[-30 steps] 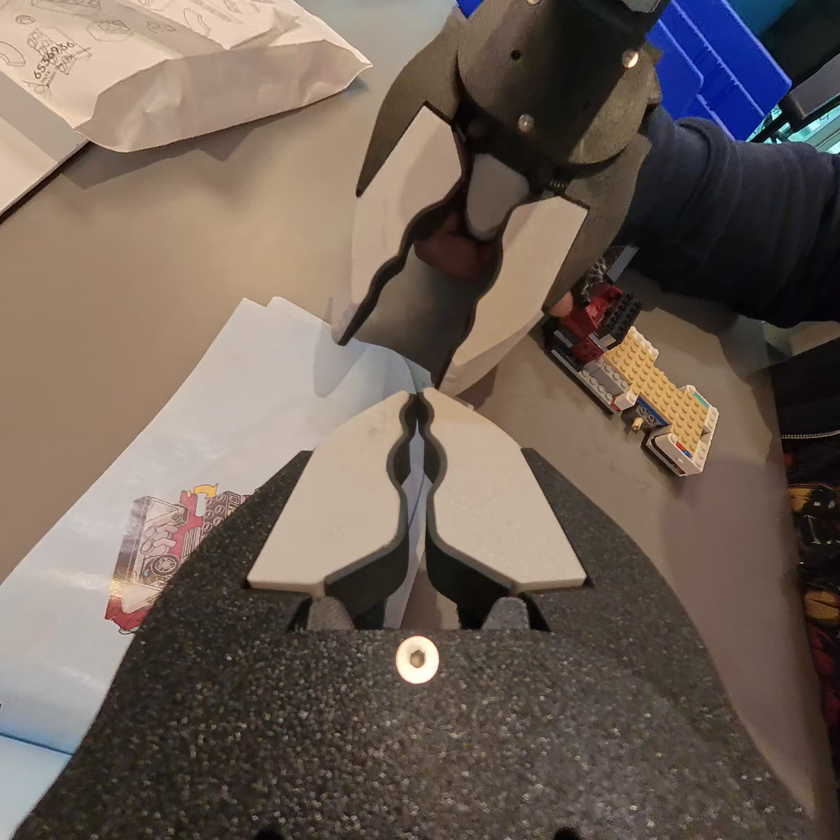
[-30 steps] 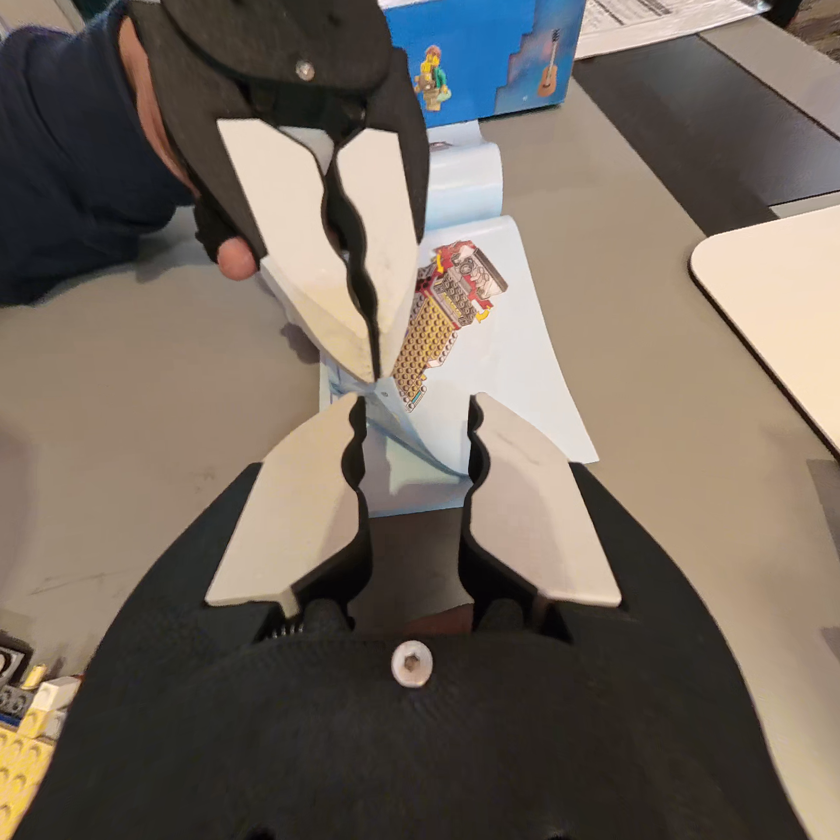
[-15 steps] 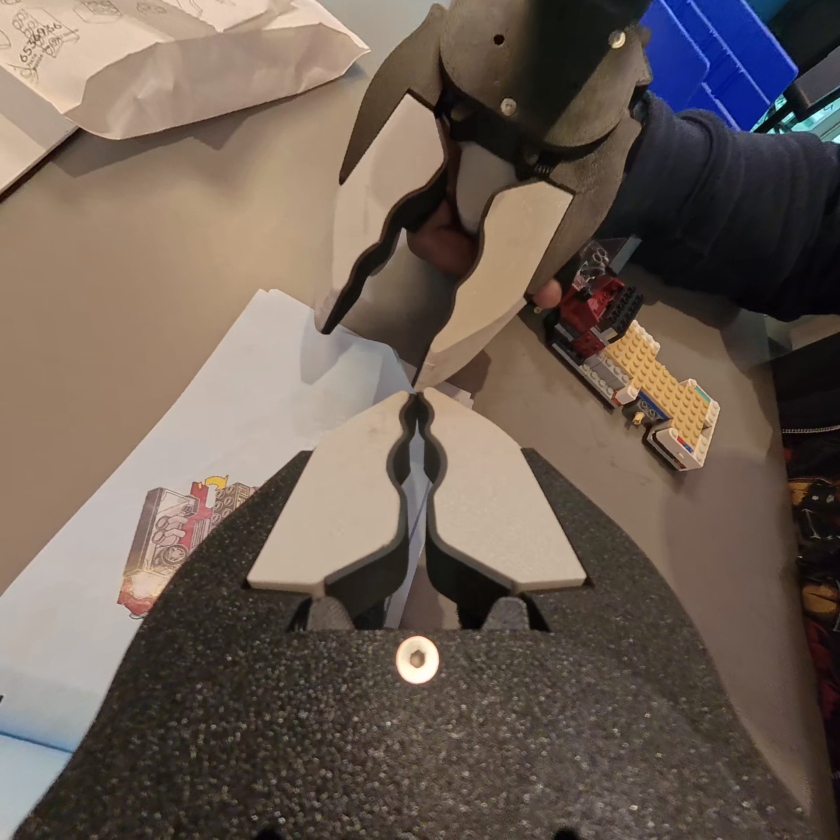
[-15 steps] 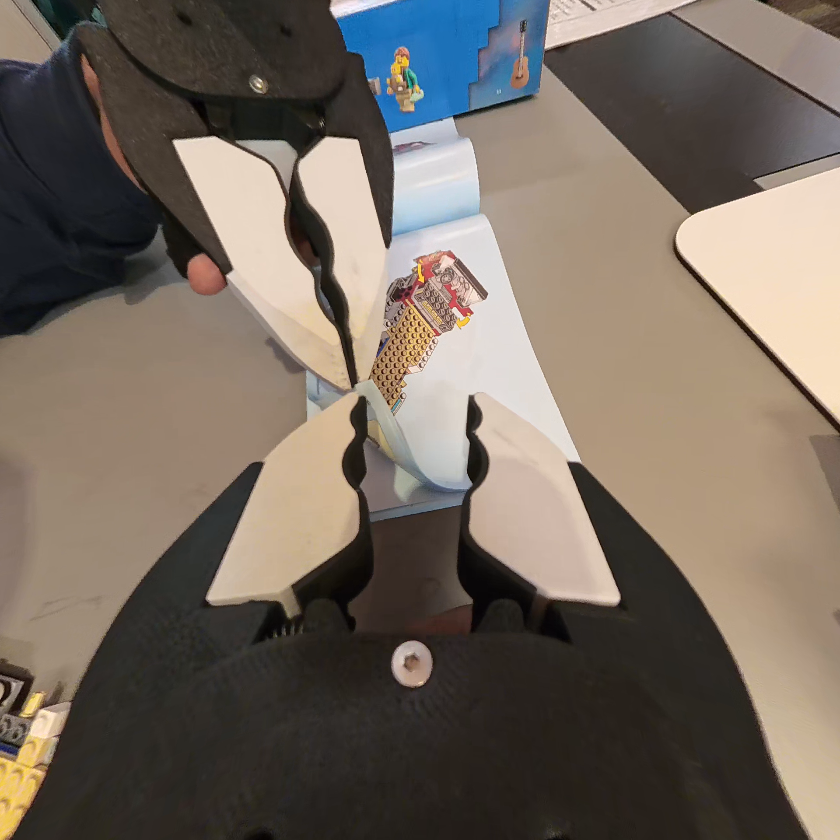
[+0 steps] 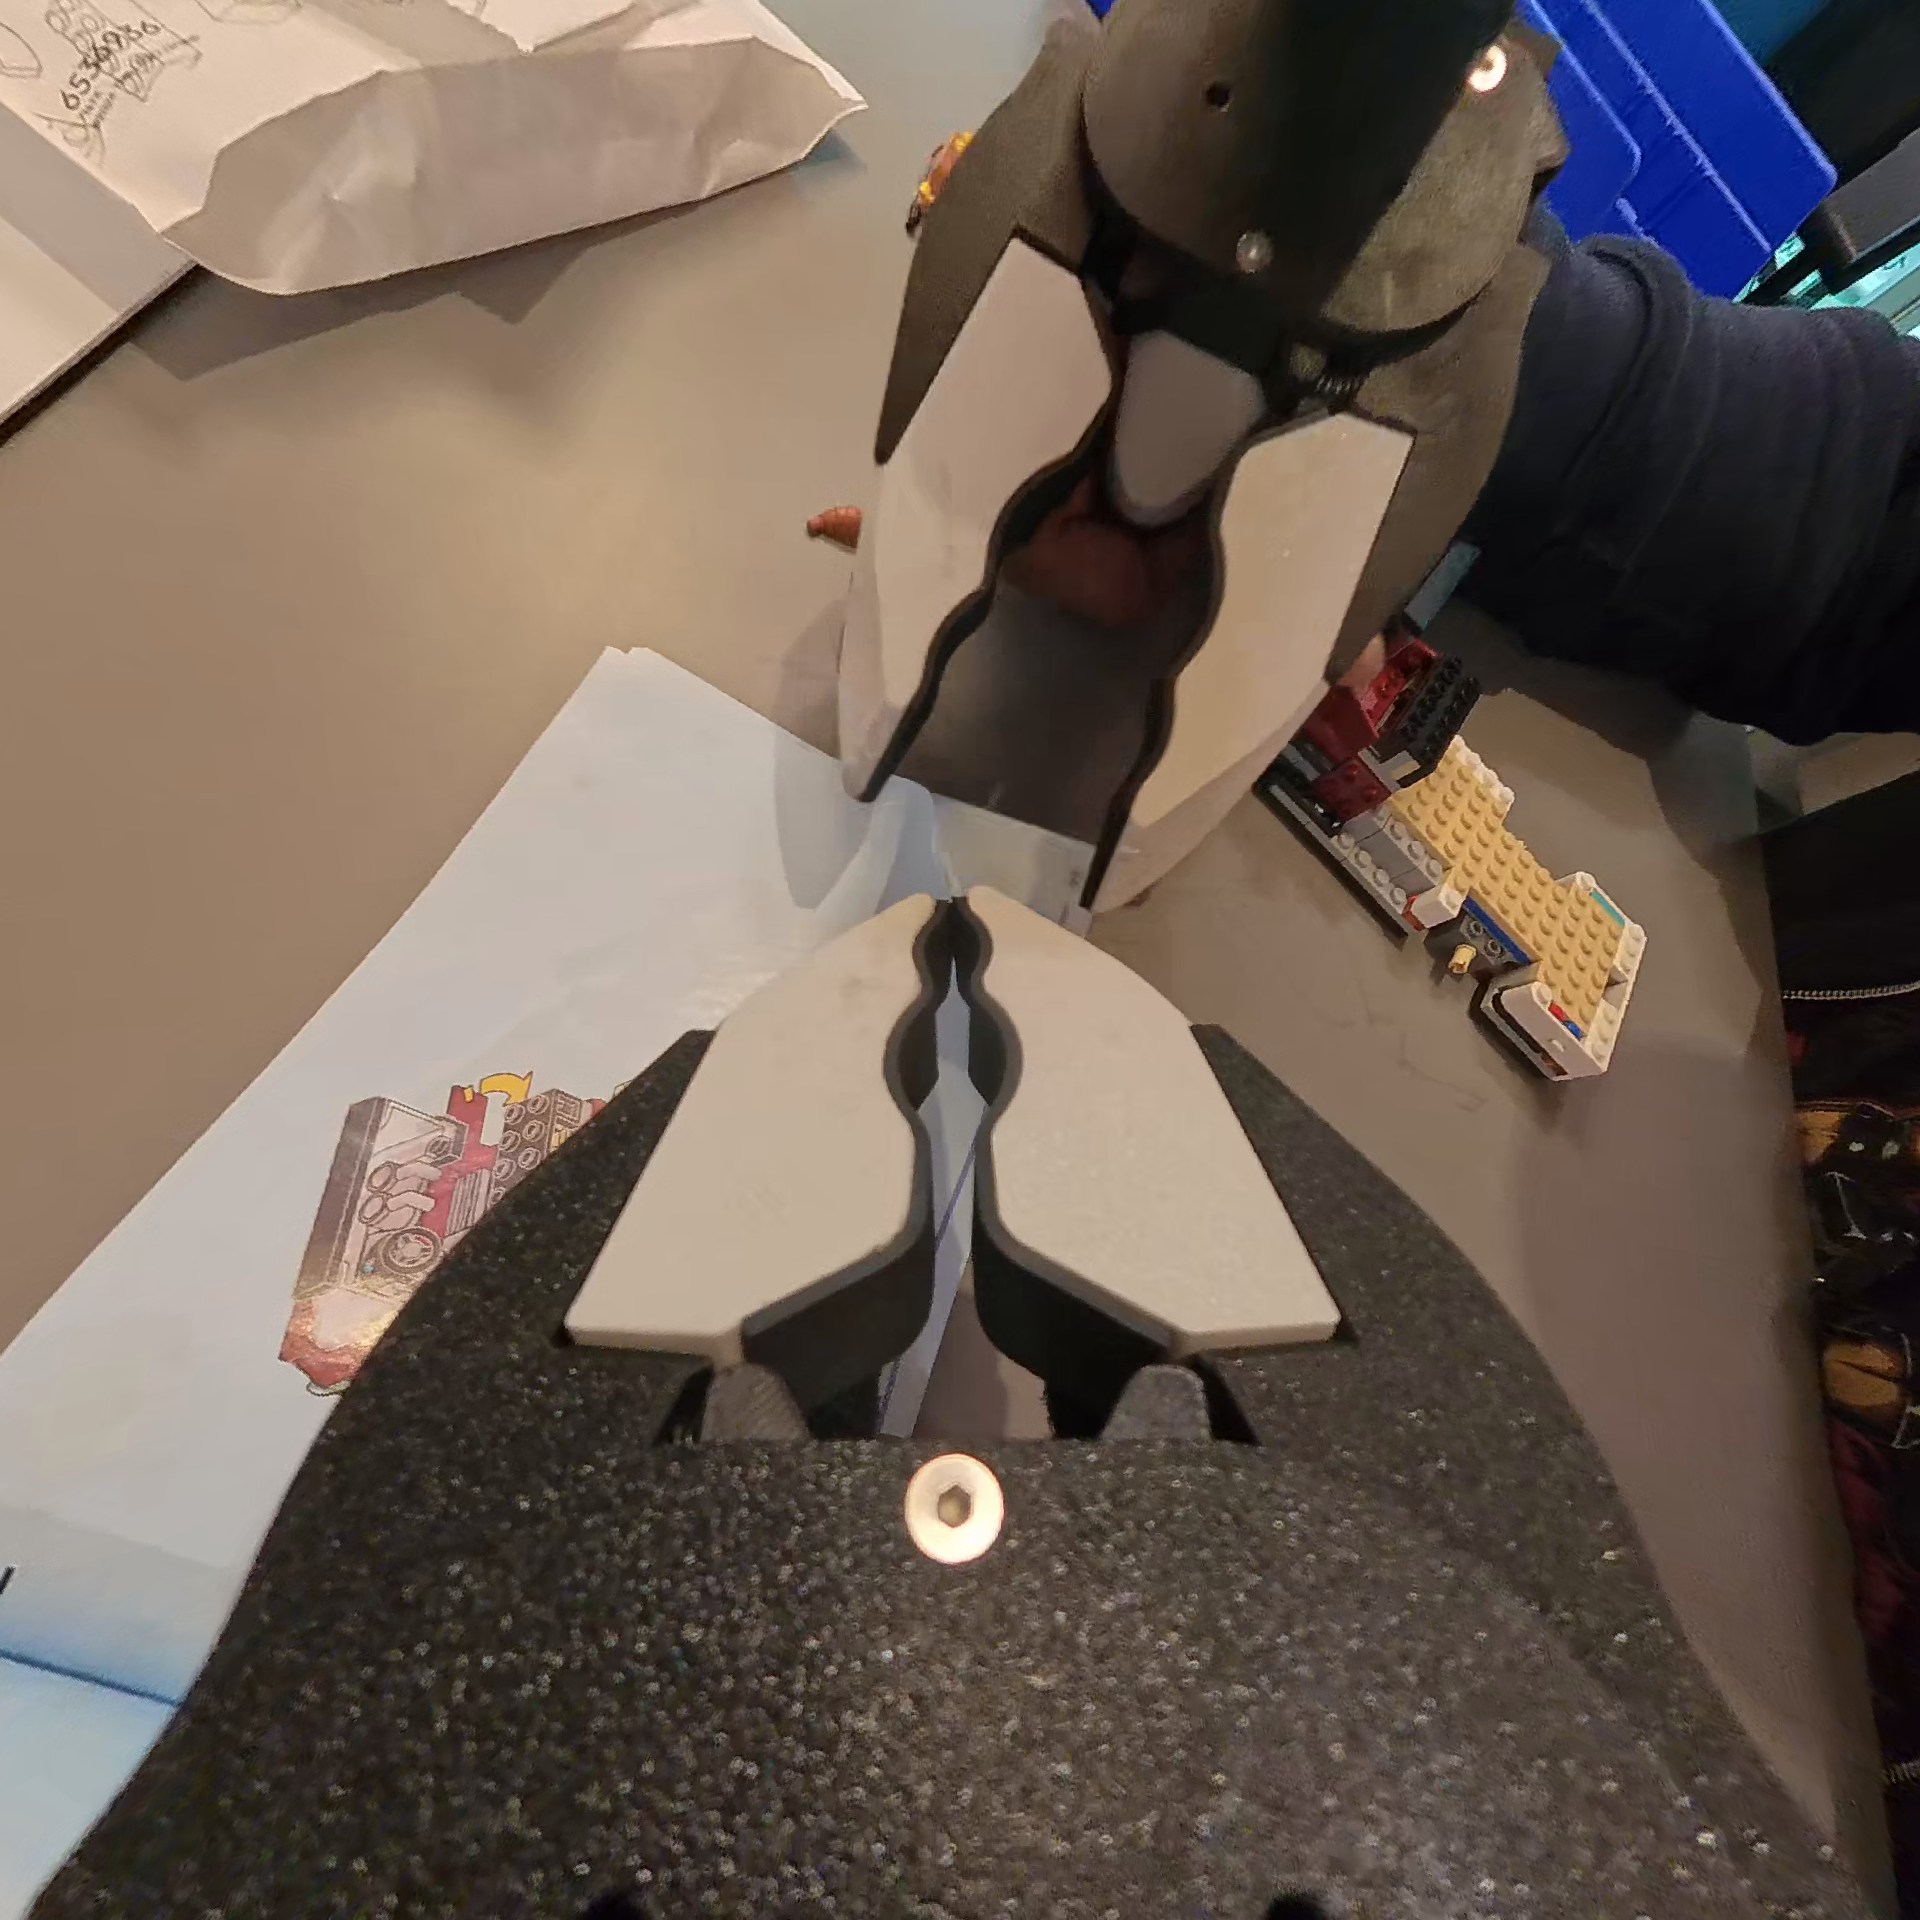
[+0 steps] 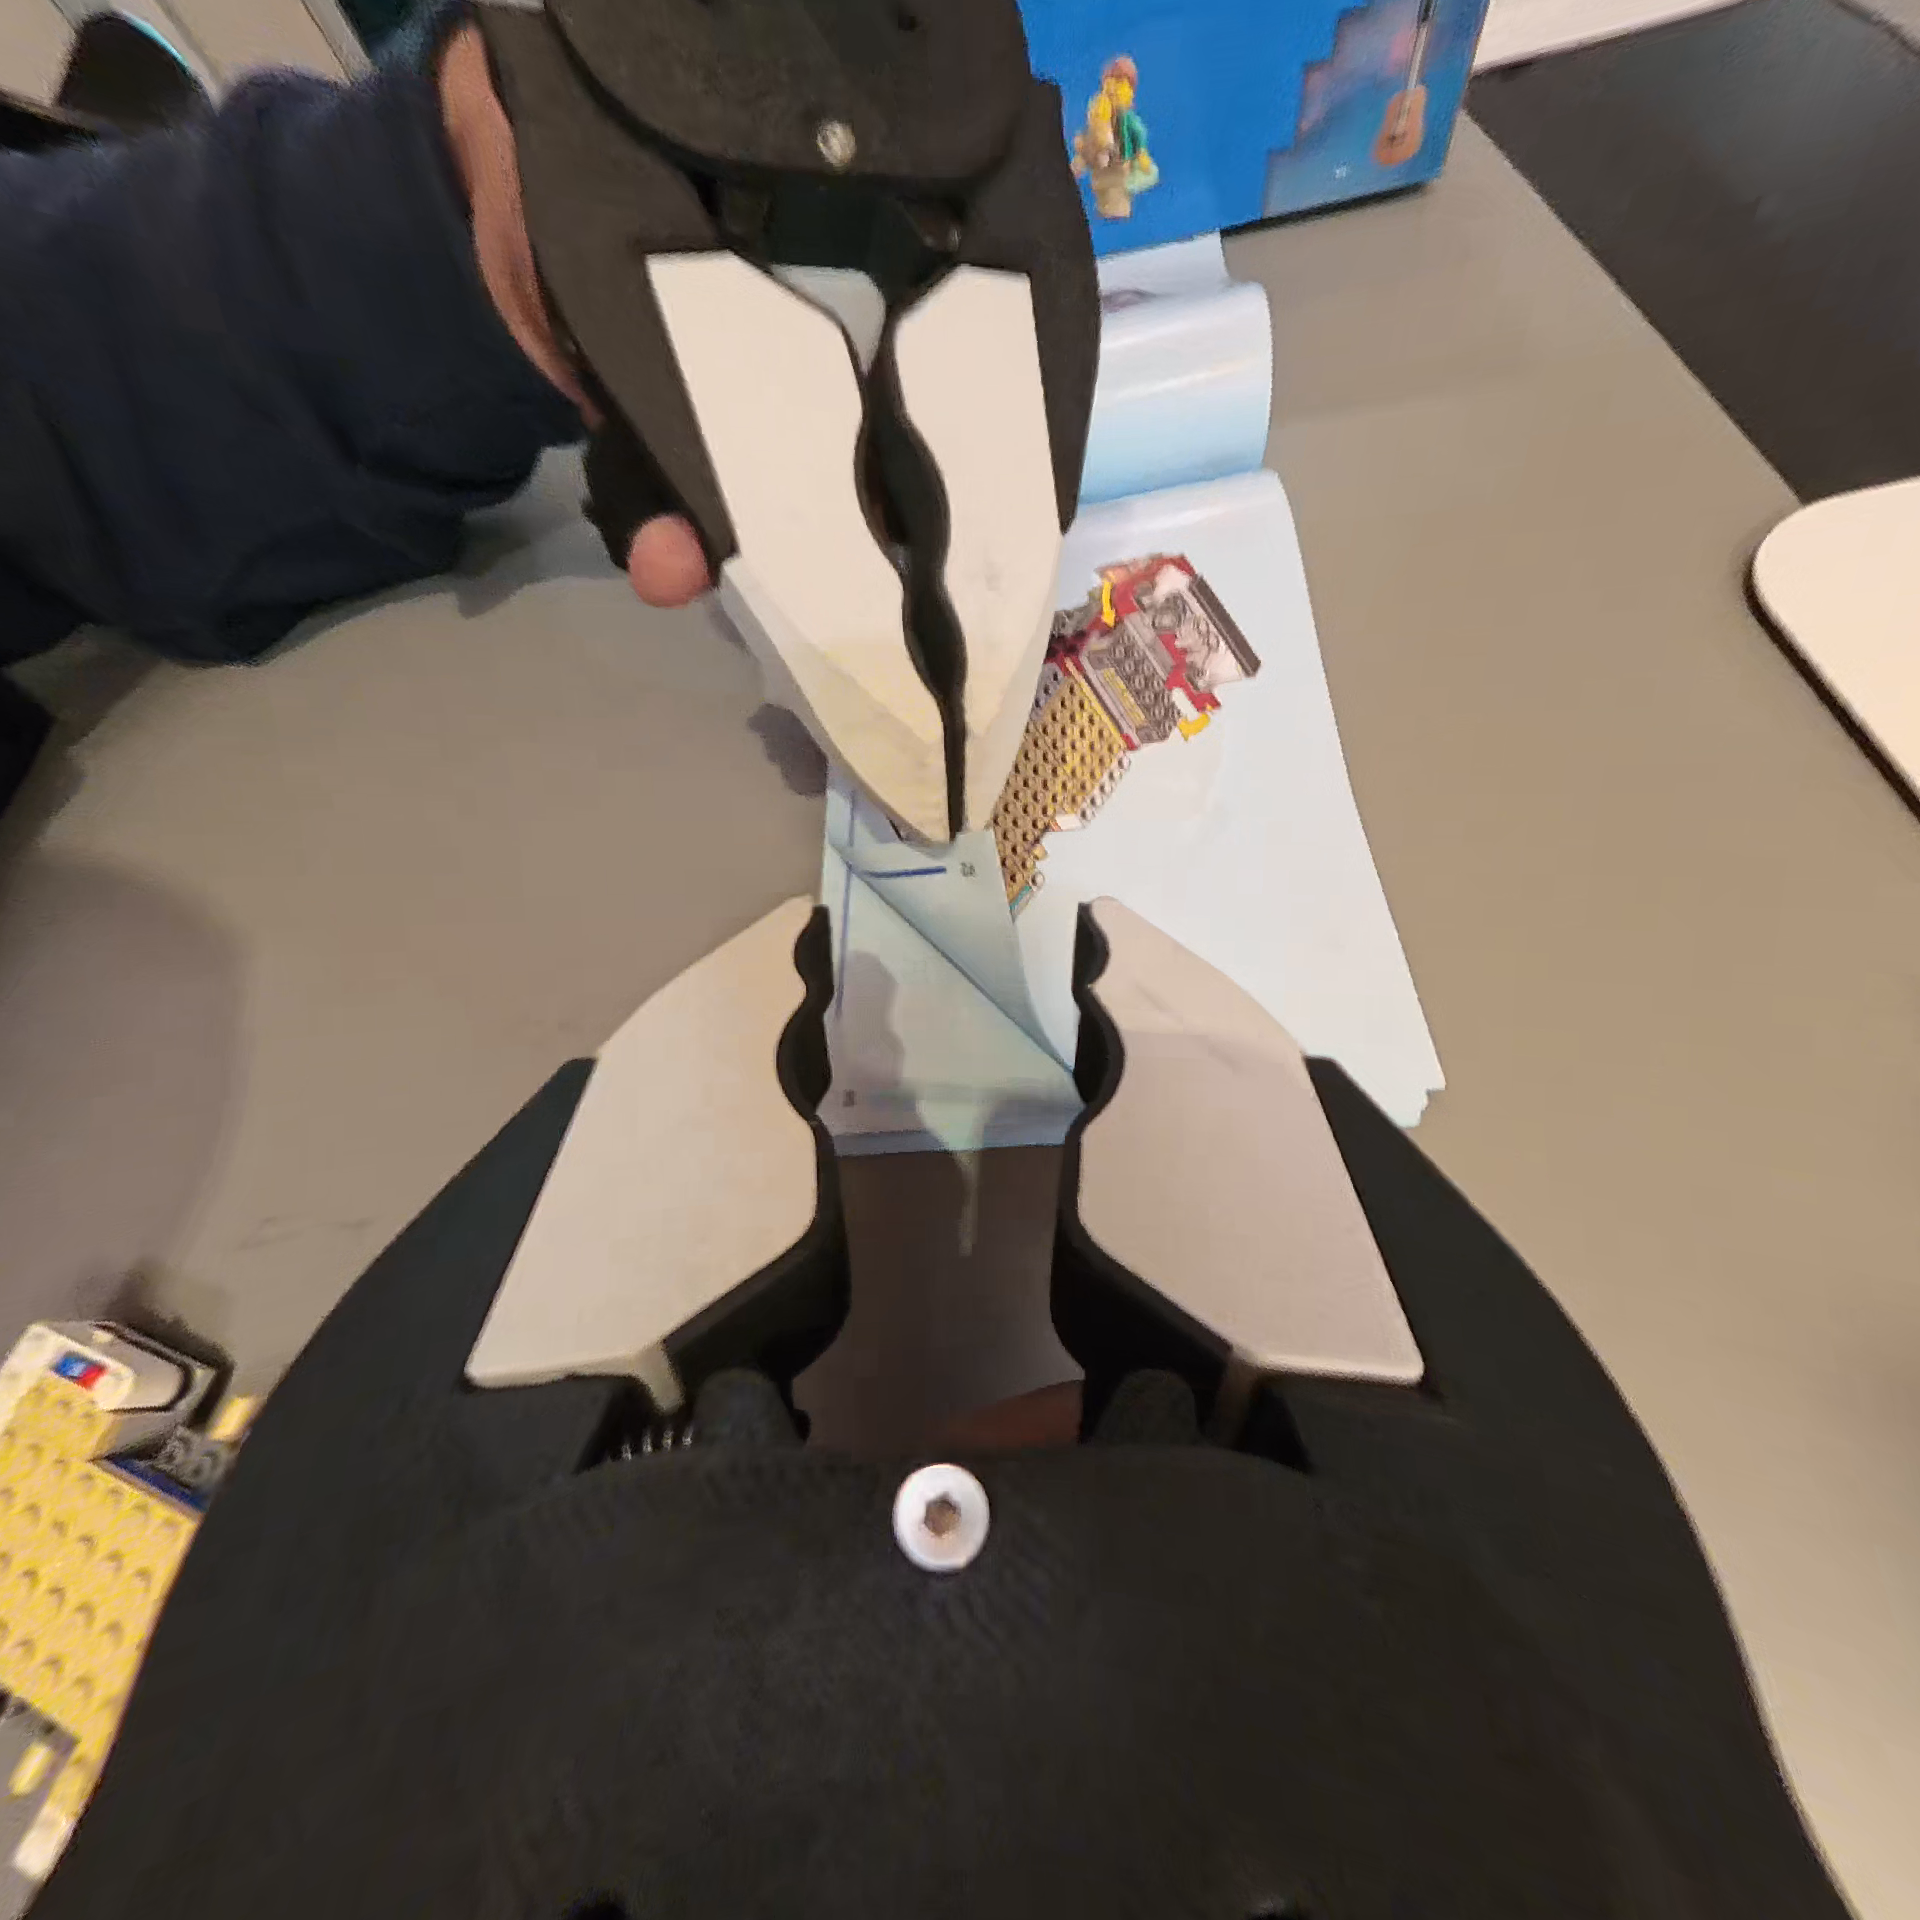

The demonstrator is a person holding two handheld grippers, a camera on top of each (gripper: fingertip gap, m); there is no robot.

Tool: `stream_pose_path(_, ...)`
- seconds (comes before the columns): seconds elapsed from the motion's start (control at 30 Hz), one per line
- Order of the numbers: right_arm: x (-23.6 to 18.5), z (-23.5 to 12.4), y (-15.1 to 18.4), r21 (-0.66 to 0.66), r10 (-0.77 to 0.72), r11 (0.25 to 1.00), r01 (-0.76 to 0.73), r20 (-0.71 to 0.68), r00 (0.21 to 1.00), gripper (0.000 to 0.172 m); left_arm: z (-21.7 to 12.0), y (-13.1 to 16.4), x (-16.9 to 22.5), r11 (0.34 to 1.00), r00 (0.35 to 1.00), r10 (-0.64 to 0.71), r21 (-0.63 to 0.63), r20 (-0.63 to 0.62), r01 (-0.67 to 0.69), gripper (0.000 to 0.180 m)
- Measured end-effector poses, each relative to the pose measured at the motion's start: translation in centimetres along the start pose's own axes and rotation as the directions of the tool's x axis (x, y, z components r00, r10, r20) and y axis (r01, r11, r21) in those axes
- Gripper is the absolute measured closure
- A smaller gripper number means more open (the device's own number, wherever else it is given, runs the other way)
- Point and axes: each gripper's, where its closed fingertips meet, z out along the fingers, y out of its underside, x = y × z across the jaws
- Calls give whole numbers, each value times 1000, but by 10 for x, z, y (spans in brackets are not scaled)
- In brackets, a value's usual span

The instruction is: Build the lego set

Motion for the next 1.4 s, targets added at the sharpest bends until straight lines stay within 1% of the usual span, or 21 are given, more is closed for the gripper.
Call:
stream_pose_path(0.17, 13, -4, -9, 70, 84, 994, -81, -38, 996, 129, 0, 0, 2, 1000, 1000, 6, -3, -6, -6, 180)
stream_pose_path(0.27, 21, 1, -3, 46, 113, 993, -109, -80, 990, 129, 0, 1, 3, 1000, 1000, 12, -7, -14, -13, 180)
stream_pose_path(0.53, 23, 7, 6, -23, 109, 993, -113, -113, 988, 131, 3, 6, 5, 999, 1000, 14, -35, -26, -15, 179)
stream_pose_path(0.73, 21, 8, 12, -62, 98, 993, -105, -106, 990, 131, 2, 5, 4, 999, 1000, -1, -32, -20, 0, 178)
stream_pose_path(0.9, 13, 6, 16, -97, 54, 993, -61, -68, 996, 130, 1, 3, 1, 1000, 1000, -15, -17, -11, 15, 180)
stream_pose_path(1.07, 7, 2, 12, -75, 58, 995, -59, -23, 998, 129, 0, 3, 0, 1000, 1000, -18, -14, -8, 18, 180)
stream_pose_path(1.2, 2, -5, -1, -4, 62, 998, -62, 15, 998, 128, -1, 1, 1, 1000, 1000, -12, -9, -6, 12, 180)
stream_pose_path(1.33, 9, -7, -1, 11, 83, 997, -83, -11, 997, 129, -2, -1, 3, 1000, 1000, 14, -2, -3, -14, 180)
stream_pose_path(1.4, 10, -4, 3, -10, 74, 997, -74, -22, 997, 129, -2, -2, 4, 1000, 1000, 22, 0, -5, -22, 180)
